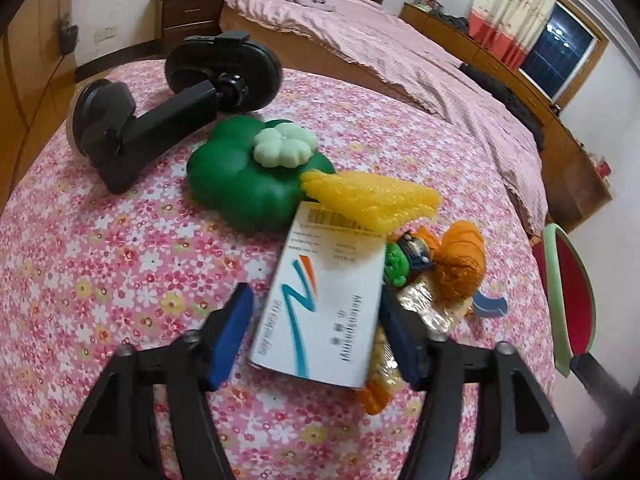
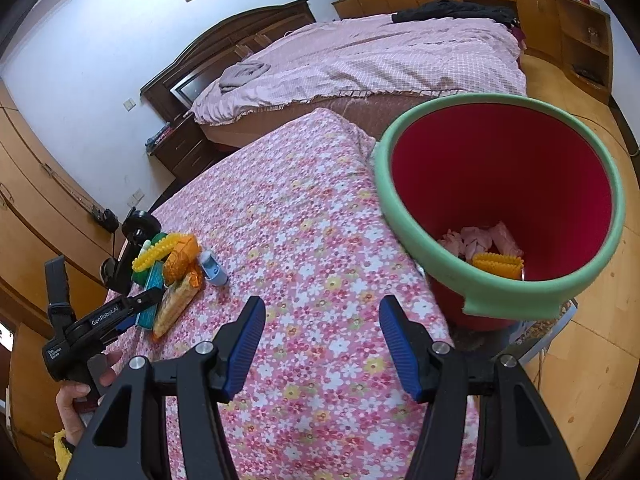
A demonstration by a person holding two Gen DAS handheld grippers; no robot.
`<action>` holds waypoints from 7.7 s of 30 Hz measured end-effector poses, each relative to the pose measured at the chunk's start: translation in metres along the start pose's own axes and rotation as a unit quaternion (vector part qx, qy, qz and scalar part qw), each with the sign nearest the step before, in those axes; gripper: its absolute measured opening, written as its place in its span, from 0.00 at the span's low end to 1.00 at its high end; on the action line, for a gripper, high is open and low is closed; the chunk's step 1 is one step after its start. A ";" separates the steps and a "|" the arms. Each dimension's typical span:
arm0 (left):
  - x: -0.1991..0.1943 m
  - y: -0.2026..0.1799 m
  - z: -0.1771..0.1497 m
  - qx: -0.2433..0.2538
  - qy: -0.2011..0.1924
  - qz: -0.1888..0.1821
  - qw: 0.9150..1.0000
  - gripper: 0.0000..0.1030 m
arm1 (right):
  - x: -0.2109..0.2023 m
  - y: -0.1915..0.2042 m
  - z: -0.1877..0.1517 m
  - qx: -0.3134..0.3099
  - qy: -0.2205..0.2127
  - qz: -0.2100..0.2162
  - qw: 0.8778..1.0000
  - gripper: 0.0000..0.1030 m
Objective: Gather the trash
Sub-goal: 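Grasp the white medicine box with the left tool, then grasp the orange knitted item with the right tool, then carry the medicine box and orange item in both tools over the bucket, then open both tools to drop the medicine box and orange item into the bucket, then grasp the yellow foam net with the left tool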
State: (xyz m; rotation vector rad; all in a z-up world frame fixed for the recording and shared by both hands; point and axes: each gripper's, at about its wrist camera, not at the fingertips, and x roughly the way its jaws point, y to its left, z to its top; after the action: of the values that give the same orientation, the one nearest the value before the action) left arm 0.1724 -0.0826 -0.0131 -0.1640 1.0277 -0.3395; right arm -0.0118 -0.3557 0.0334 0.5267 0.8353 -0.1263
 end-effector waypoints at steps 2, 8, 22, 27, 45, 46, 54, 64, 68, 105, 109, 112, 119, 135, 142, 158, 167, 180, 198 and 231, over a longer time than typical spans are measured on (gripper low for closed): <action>-0.006 0.000 -0.001 0.006 -0.007 0.001 1.000 0.56 | 0.002 0.009 0.002 -0.013 0.001 0.001 1.000 0.61; -0.040 0.016 -0.011 -0.003 -0.030 0.002 1.000 0.55 | 0.011 0.036 0.005 -0.041 0.005 0.014 0.999 0.61; -0.073 0.083 -0.017 -0.066 -0.079 0.088 0.991 0.55 | 0.053 0.121 0.014 -0.109 0.021 0.064 0.992 0.61; -0.069 0.098 -0.022 -0.081 -0.075 0.093 0.990 0.55 | 0.076 0.140 0.019 -0.118 0.027 0.064 0.991 0.56; -0.068 0.108 -0.029 -0.093 -0.075 0.075 0.990 0.55 | 0.110 0.139 0.019 -0.093 0.036 0.064 0.993 0.28; -0.069 0.107 -0.030 -0.093 -0.076 0.074 0.990 0.55 | 0.107 0.138 0.018 -0.091 0.034 0.067 0.993 0.27; -0.081 0.091 -0.034 -0.079 -0.083 0.062 0.991 0.55 | 0.070 0.133 0.010 -0.087 -0.001 0.085 0.993 0.27; -0.103 0.068 -0.042 -0.056 -0.099 0.038 0.993 0.55 | 0.023 0.125 -0.001 -0.086 -0.035 0.090 0.992 0.27; -0.111 0.060 -0.046 -0.047 -0.101 0.029 0.993 0.55 | 0.005 0.120 -0.007 -0.081 -0.048 0.092 0.991 0.27; -0.142 -0.169 -0.036 0.155 -0.100 -0.117 0.976 0.55 | -0.142 -0.005 0.007 -0.004 -0.196 -0.002 0.981 0.27; -0.128 -0.199 -0.034 0.177 -0.089 -0.128 0.972 0.55 | -0.144 -0.030 0.012 0.011 -0.197 -0.016 0.980 0.27; -0.116 -0.218 -0.034 0.190 -0.080 -0.134 0.969 0.55 | -0.141 -0.050 0.015 0.025 -0.193 -0.027 0.981 0.27; -0.074 -0.255 -0.039 0.213 -0.047 -0.144 0.965 0.55 | -0.125 -0.094 0.021 0.061 -0.176 -0.039 0.982 0.27; 0.002 -0.307 -0.049 0.248 0.002 -0.138 0.959 0.55 | -0.077 -0.163 0.031 0.111 -0.130 -0.052 0.984 0.29; 0.016 -0.309 -0.051 0.244 0.012 -0.136 0.960 0.55 | -0.062 -0.174 0.032 0.120 -0.119 -0.047 0.985 0.31; 0.003 -0.287 -0.045 0.223 0.004 -0.125 0.967 0.55 | -0.065 -0.165 0.029 0.119 -0.120 -0.035 0.985 0.40; -0.015 -0.254 -0.035 0.197 -0.015 -0.108 0.974 0.55 | -0.072 -0.146 0.024 0.111 -0.124 -0.023 0.986 0.43; -0.035 -0.182 -0.012 0.134 -0.042 -0.060 0.988 0.55 | -0.067 -0.106 0.020 0.088 -0.117 -0.003 0.989 0.45; -0.048 -0.064 0.011 0.035 -0.060 0.024 0.997 0.55 | -0.041 -0.054 0.017 0.051 -0.089 0.018 0.995 0.47; 0.008 0.002 0.022 -0.084 -0.019 -0.056 0.995 0.28 | 0.023 -0.019 0.012 0.026 -0.017 0.012 0.999 0.48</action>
State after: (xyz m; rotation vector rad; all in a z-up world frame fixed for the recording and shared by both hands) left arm 0.1955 -0.0841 -0.0091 -0.3807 1.0118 -0.3503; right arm 0.0060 -0.3764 0.0155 0.5808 0.7947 -0.1350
